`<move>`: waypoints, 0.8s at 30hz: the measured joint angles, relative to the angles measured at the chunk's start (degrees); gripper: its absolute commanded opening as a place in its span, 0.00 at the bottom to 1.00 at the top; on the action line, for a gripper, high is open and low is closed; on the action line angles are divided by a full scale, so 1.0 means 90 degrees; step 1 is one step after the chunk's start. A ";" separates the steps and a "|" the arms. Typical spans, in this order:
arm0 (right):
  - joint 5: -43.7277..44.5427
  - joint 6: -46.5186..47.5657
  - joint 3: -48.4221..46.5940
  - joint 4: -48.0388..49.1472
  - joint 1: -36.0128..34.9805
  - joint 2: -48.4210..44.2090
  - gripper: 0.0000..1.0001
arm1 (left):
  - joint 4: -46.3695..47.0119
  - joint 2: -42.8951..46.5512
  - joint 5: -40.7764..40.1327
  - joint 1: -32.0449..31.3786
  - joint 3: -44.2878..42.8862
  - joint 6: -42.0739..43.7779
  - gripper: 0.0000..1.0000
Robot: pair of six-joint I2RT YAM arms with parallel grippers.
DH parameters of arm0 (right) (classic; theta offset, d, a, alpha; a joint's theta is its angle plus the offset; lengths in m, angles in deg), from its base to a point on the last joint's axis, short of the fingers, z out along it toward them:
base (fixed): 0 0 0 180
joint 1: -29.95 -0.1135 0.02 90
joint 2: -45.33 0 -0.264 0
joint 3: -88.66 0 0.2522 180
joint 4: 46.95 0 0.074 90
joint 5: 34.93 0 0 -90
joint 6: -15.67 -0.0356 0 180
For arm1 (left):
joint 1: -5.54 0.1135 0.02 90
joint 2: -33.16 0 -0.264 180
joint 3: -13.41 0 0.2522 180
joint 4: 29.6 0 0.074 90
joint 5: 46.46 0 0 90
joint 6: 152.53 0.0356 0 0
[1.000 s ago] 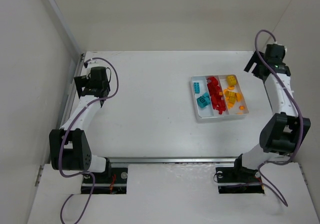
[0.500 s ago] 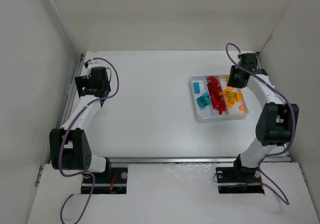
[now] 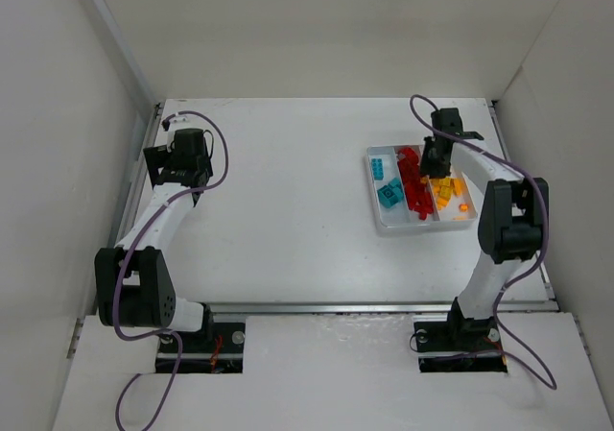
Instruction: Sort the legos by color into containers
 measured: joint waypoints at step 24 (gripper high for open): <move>0.0901 -0.0328 -0.0085 0.0051 -0.0342 0.0330 0.25 | 0.0000 0.0000 0.0002 0.0000 0.0000 0.0000 1.00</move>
